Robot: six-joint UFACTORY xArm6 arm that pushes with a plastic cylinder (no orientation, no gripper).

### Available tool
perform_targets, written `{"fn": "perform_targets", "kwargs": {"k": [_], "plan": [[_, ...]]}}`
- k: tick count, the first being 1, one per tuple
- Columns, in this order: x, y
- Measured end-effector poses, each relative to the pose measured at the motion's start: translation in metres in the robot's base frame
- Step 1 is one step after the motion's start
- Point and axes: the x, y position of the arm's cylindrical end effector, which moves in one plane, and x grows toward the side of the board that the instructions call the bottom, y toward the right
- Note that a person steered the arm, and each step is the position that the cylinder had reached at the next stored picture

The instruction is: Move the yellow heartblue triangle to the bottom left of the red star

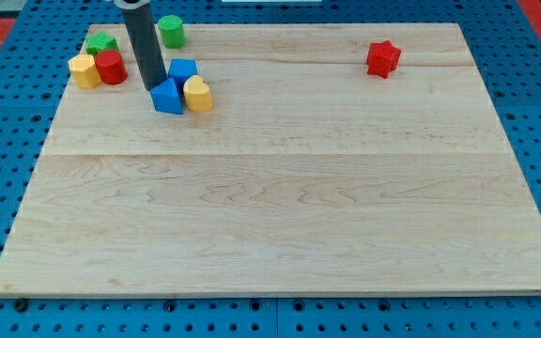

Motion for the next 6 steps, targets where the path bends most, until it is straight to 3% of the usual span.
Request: {"fn": "perform_targets", "kwargs": {"k": [1, 2, 3, 6], "plan": [[0.02, -0.017], [0.028, 0.008], [0.028, 0.072], [-0.009, 0.128]]}}
